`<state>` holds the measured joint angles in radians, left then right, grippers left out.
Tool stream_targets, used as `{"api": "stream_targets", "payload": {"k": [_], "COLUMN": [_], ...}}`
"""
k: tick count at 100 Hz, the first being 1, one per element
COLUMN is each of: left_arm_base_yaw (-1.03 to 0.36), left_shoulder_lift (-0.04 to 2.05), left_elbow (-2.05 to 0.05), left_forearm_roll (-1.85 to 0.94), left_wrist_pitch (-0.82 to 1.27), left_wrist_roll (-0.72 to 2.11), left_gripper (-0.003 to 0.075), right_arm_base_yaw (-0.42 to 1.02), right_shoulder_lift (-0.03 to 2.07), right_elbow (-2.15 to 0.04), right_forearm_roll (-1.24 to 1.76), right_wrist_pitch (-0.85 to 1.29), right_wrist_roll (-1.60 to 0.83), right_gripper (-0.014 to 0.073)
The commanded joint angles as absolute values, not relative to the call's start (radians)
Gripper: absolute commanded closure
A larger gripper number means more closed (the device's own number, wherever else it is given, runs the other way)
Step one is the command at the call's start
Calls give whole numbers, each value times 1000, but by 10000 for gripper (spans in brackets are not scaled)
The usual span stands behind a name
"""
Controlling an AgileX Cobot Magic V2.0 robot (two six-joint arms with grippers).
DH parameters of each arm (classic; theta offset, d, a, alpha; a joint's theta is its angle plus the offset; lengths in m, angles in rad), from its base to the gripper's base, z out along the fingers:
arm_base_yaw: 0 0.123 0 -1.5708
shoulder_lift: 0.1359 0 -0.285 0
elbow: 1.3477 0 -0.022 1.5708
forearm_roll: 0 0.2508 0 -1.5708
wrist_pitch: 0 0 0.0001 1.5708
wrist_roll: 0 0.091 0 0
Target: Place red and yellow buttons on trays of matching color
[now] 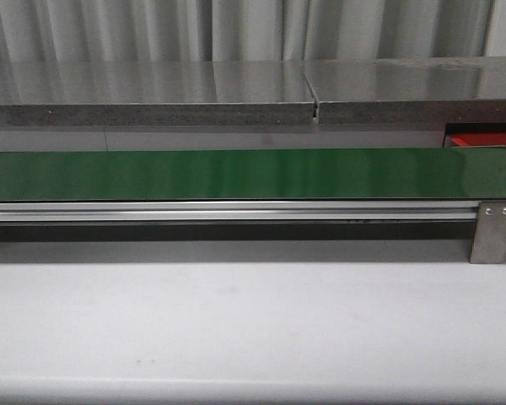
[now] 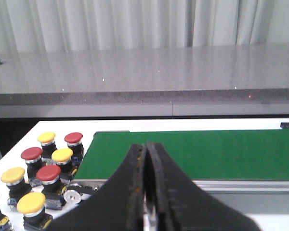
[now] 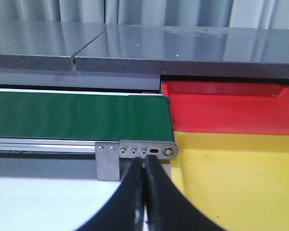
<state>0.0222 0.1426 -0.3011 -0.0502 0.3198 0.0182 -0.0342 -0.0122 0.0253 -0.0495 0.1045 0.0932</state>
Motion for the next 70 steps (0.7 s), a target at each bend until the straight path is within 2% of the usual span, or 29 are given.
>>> {"api": "stream_targets", "payload": {"k": [1,44,53,70], "left_arm_base_yaw": [21,21,21,21], "left_shoulder_lift": [236,482,507,535], "left_elbow": [-375,-488,-504,-524], "left_forearm_roll": [-68,-81,-68,-52], "left_wrist_pitch": [286,307,298,294], "left_wrist_roll": [16,16,16,16], "left_gripper": [741,722,617,262], "right_arm_base_yaw": [-32,-32,-32,-32], "right_shoulder_lift": [-30,-30,-30,-30], "right_elbow": [4,4,4,4], "right_forearm_roll": [-59,-59,-59,-59], "right_wrist_pitch": [34,34,34,34], "right_wrist_roll": [94,94,94,94], "right_gripper": [710,710,710,710]}}
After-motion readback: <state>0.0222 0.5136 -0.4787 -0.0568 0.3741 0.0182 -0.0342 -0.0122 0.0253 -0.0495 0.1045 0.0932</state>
